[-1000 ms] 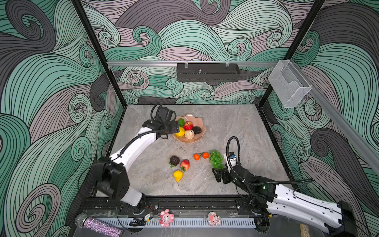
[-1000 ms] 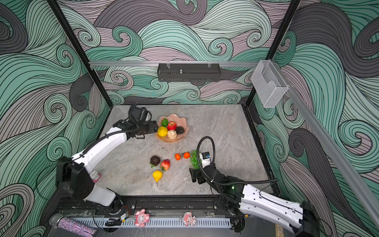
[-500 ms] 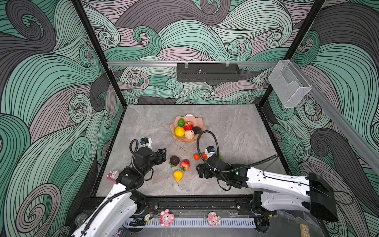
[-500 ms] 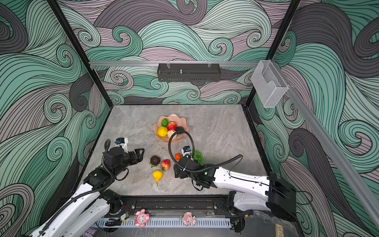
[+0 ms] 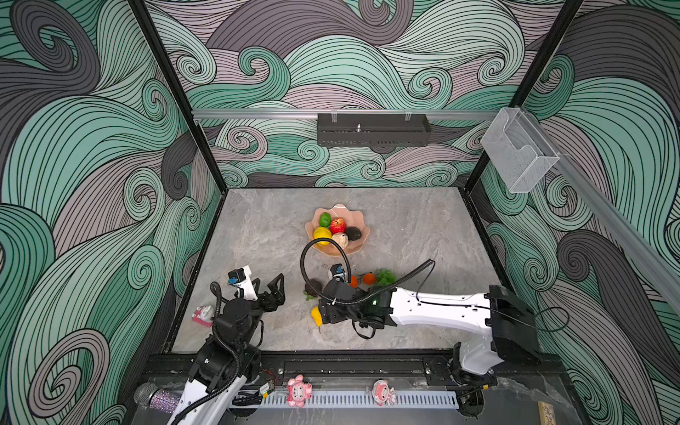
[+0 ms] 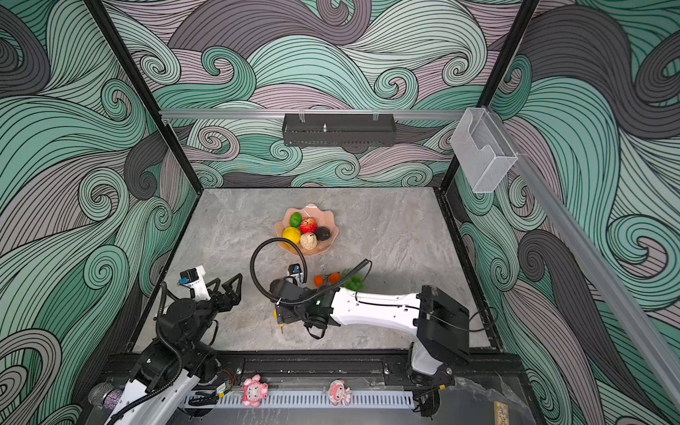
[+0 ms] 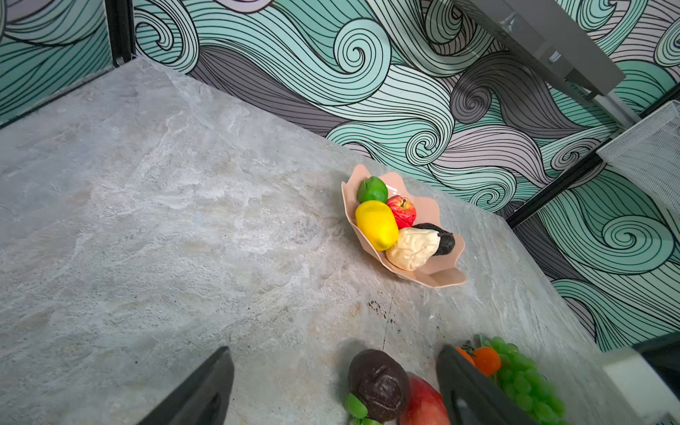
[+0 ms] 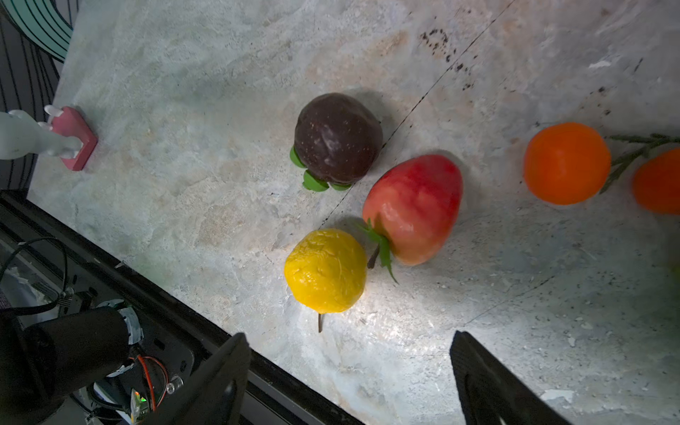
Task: Place and organize the fake fruits in the fruit bowl
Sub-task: 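Move the right gripper over the yellow lemon while the left arm waits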
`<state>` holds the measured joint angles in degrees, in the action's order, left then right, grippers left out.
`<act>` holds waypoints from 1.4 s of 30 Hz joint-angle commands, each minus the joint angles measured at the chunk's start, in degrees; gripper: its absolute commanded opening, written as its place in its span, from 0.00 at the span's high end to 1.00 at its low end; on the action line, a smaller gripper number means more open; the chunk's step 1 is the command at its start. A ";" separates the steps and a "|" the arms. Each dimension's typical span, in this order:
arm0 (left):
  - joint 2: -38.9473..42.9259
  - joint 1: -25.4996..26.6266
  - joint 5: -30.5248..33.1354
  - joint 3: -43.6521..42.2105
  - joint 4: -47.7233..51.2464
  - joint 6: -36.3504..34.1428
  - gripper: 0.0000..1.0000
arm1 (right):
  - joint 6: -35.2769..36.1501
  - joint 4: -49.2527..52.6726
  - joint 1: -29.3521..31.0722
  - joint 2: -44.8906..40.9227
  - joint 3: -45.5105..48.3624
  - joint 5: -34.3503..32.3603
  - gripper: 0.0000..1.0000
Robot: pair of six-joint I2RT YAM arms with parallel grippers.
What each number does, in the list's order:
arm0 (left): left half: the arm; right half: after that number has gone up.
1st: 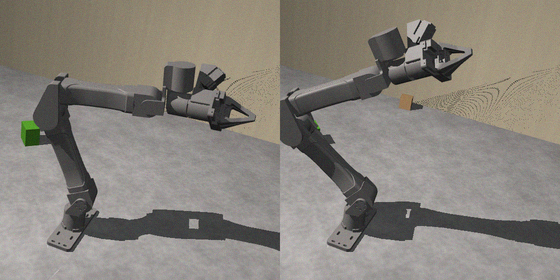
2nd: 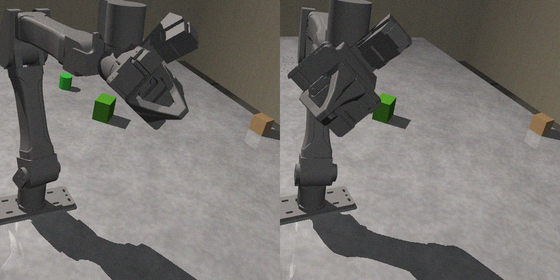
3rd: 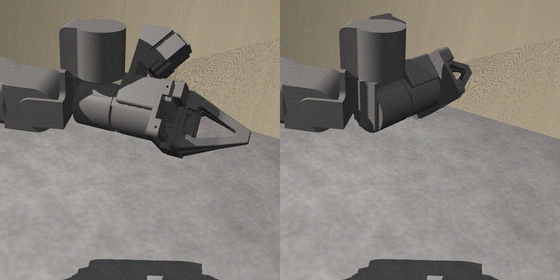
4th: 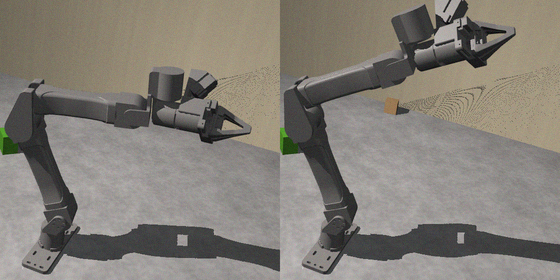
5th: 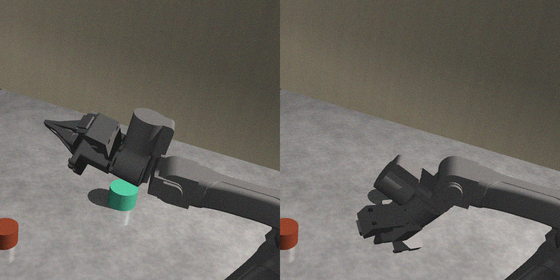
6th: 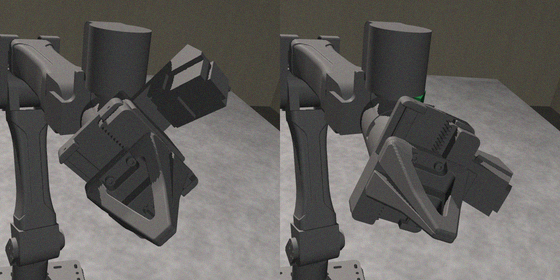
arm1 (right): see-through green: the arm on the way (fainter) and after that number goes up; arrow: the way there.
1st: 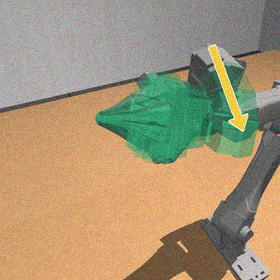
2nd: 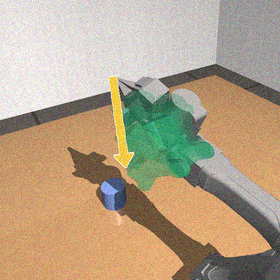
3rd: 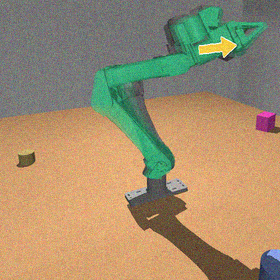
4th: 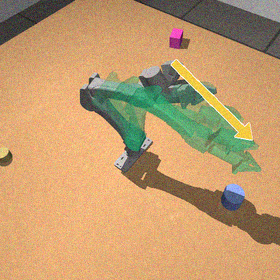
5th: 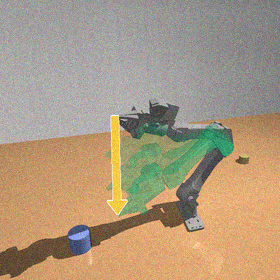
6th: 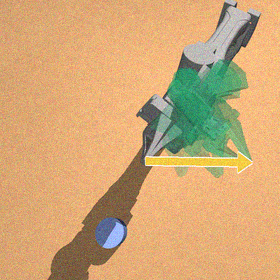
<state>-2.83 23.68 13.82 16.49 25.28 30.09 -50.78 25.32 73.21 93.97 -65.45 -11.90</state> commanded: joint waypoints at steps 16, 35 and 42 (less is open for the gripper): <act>2.05 -0.31 1.20 0.03 2.93 -0.88 0.11 | -8.05 4.90 0.94 12.79 -8.55 3.39 0.19; 1.87 -0.35 0.94 -0.49 2.15 -0.73 0.11 | -7.94 1.49 -1.80 17.42 -10.44 4.43 0.27; 1.54 -0.30 0.94 -0.67 1.70 -0.91 0.11 | -7.59 0.62 -2.26 18.09 -10.84 4.78 0.32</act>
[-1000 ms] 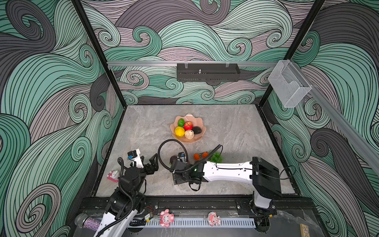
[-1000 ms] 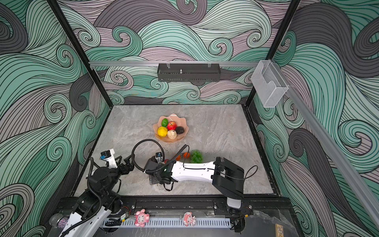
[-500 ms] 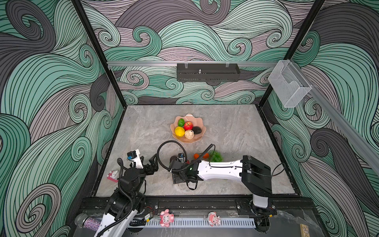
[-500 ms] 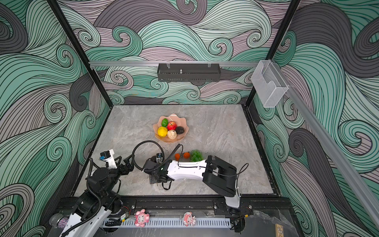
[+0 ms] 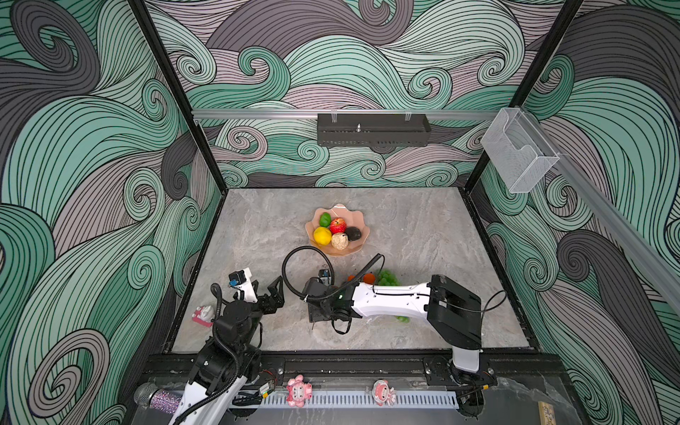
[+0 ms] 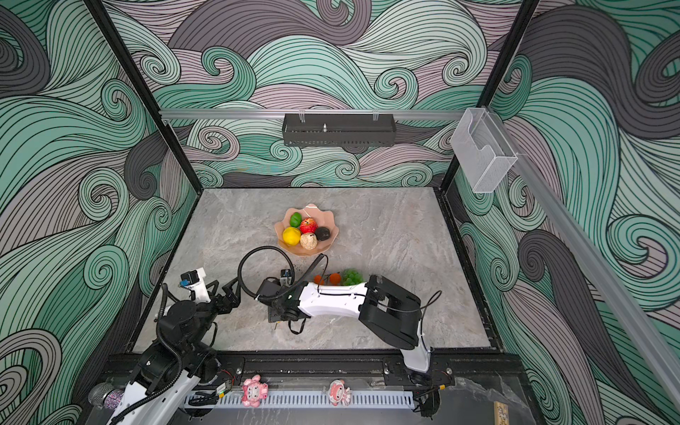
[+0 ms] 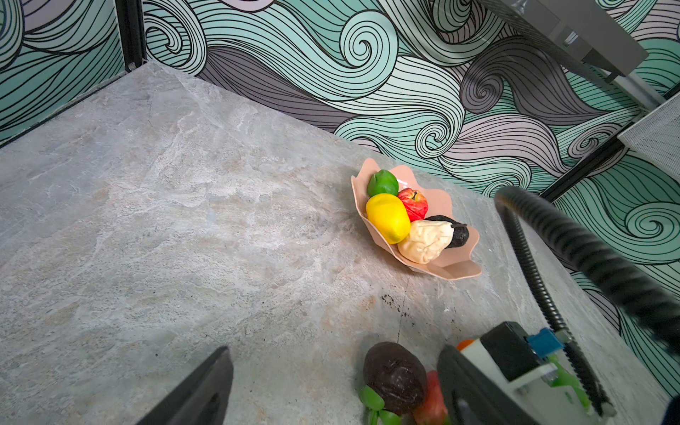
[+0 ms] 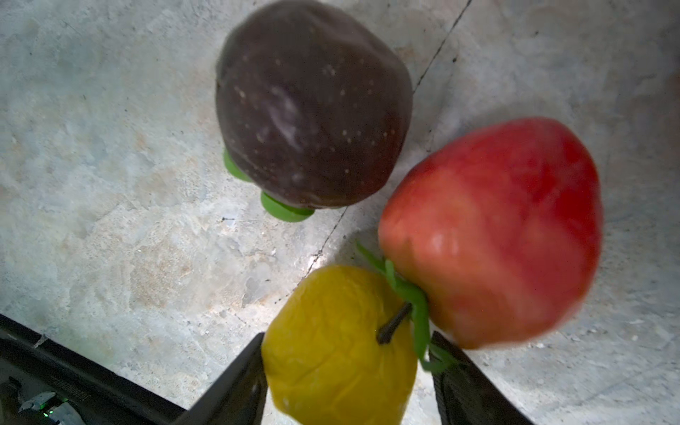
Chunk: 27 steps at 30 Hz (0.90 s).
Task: Place and organize the fake fruits in the fruit bowl
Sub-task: 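Move the right gripper over the yellow lemon while the left arm waits, then close the right gripper on the yellow lemon and lift it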
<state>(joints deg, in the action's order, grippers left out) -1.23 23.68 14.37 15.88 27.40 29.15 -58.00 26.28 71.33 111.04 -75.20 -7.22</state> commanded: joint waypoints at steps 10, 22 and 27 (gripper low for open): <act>-0.62 -0.31 0.01 -0.32 -1.12 -0.14 0.11 | -0.19 -0.90 -0.49 0.36 0.35 0.11 0.40; -1.09 -0.33 0.09 -0.47 -1.55 -0.30 0.11 | -0.10 -1.23 0.54 -2.58 3.51 -0.58 0.46; -2.17 -0.35 -0.12 -0.75 -2.41 -0.26 0.11 | -0.33 -1.19 0.73 -5.88 6.03 -1.55 0.46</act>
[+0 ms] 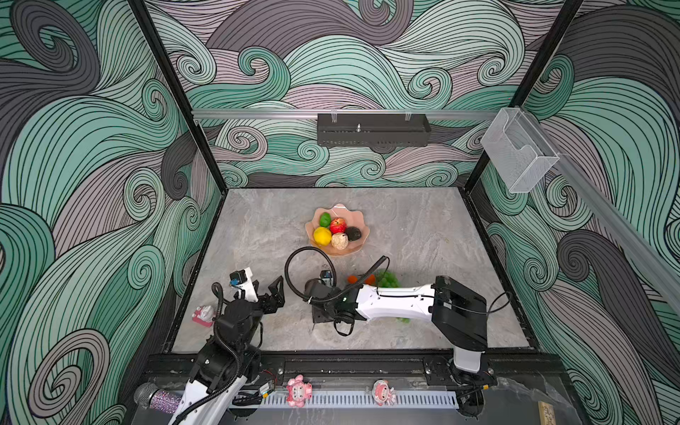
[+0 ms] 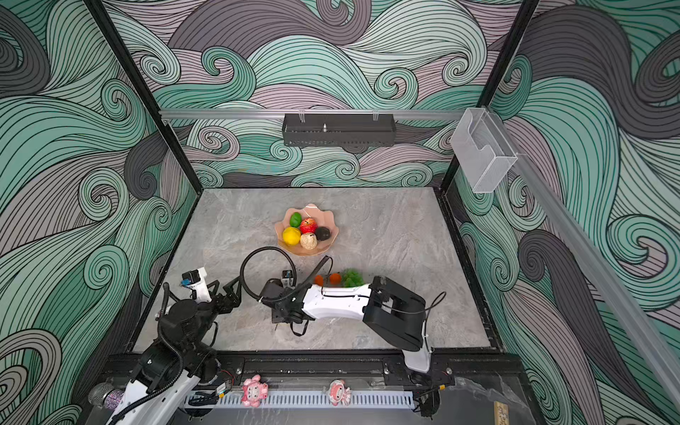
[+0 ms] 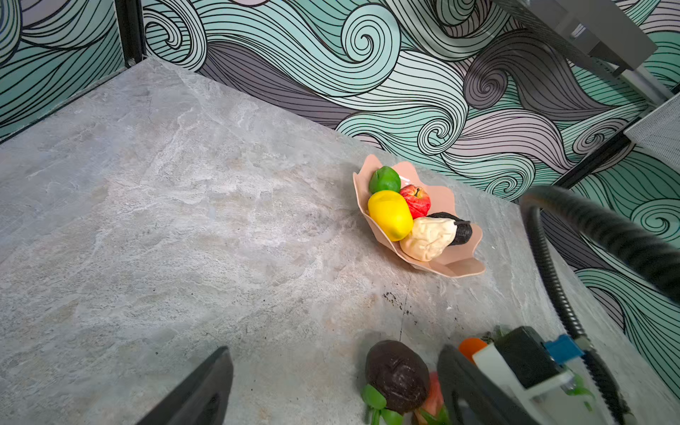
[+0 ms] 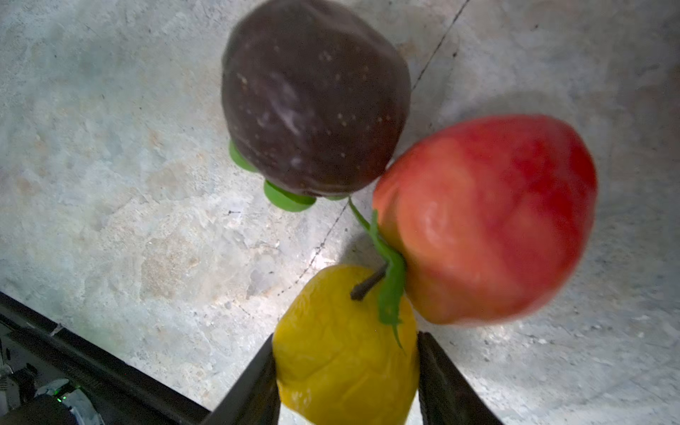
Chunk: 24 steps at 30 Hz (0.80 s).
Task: Place and organize the fake fruits in the fruit bowl
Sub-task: 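Close the right gripper on the yellow lemon and lift it, then bring the lemon toward the left gripper and close the left gripper on it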
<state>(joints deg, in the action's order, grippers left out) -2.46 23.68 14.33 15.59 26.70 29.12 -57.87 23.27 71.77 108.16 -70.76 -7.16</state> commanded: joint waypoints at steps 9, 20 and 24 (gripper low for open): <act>-6.11 -0.32 -6.07 -1.69 -8.05 -0.77 0.11 | -1.79 1.17 -0.94 -12.90 7.48 -3.17 0.45; -24.64 -0.11 -34.53 -2.29 -30.82 -1.04 0.12 | -4.64 -5.96 -8.34 -32.17 21.33 -4.75 0.44; -30.83 2.49 -38.76 -2.40 -38.18 -0.87 0.14 | -6.84 -10.50 -11.77 -37.53 26.20 -2.39 0.44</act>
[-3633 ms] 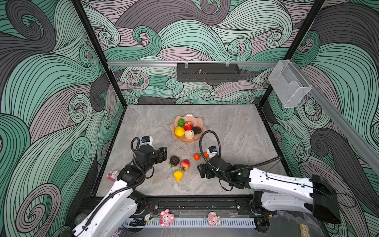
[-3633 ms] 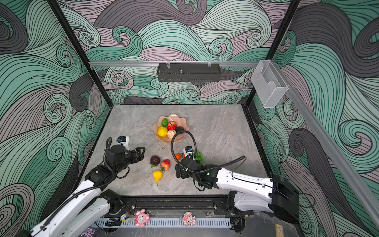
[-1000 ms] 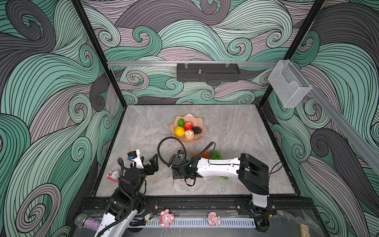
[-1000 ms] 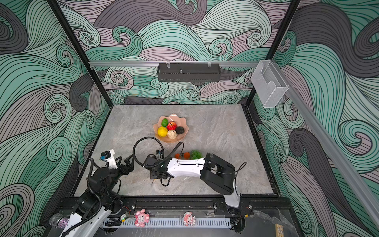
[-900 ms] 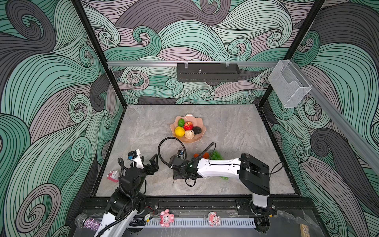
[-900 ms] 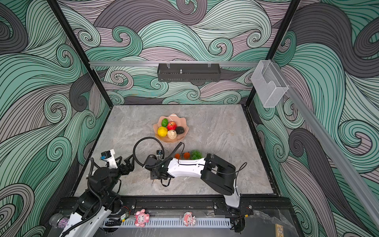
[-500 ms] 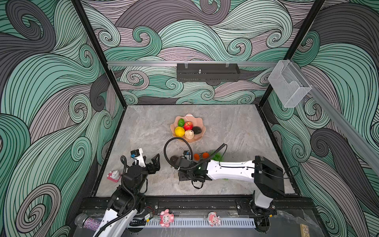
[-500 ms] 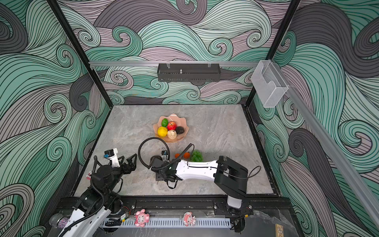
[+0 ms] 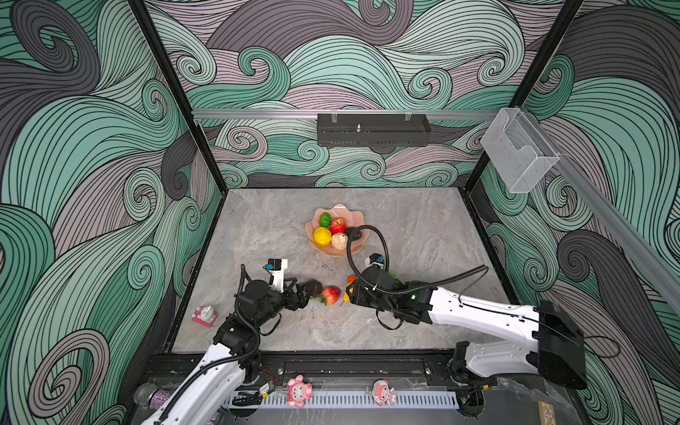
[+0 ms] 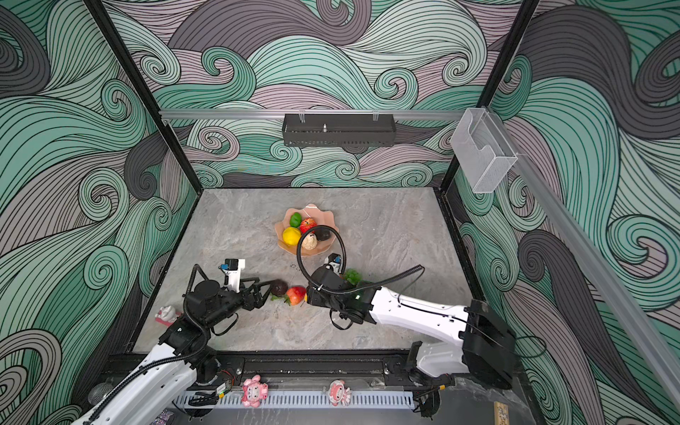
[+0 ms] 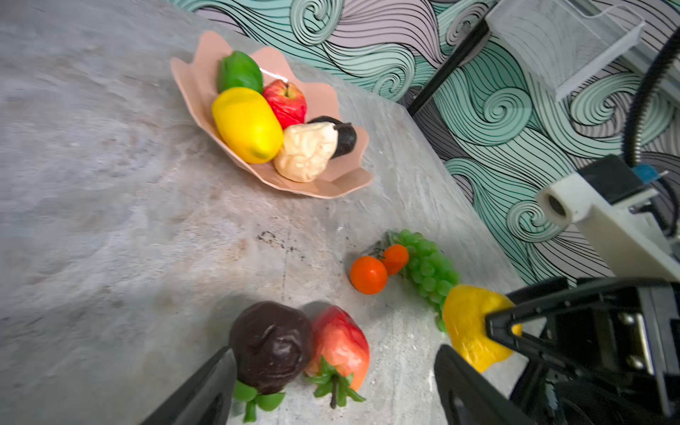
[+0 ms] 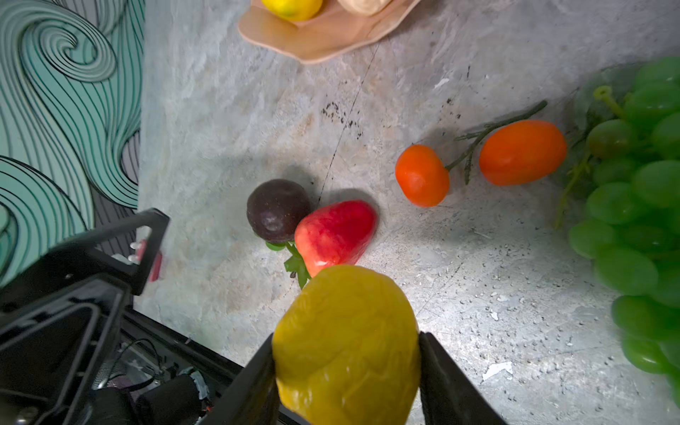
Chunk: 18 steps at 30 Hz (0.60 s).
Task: Place and organize the fake fruits in the fruit bowl
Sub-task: 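Bring the lemon toward the left gripper and close the left gripper on it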
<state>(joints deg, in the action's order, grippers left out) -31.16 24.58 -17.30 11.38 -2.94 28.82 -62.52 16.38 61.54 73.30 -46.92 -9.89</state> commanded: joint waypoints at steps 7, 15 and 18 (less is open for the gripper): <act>-9.77 14.65 -1.55 5.85 -13.10 -7.21 0.15 | -6.22 -11.87 -6.80 -5.69 7.65 7.10 0.44; -23.14 21.80 1.80 9.63 -22.14 -9.36 0.25 | -9.80 -17.21 -7.49 -8.23 10.21 9.41 0.44; -26.19 23.41 2.30 11.69 -22.57 -10.74 0.27 | -11.48 -19.92 -7.48 -9.28 11.82 10.44 0.45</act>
<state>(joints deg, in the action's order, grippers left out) -55.88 46.74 -16.49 19.84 -21.10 20.62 -71.46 0.54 54.24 65.19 -36.49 -1.17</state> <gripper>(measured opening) 0.730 0.558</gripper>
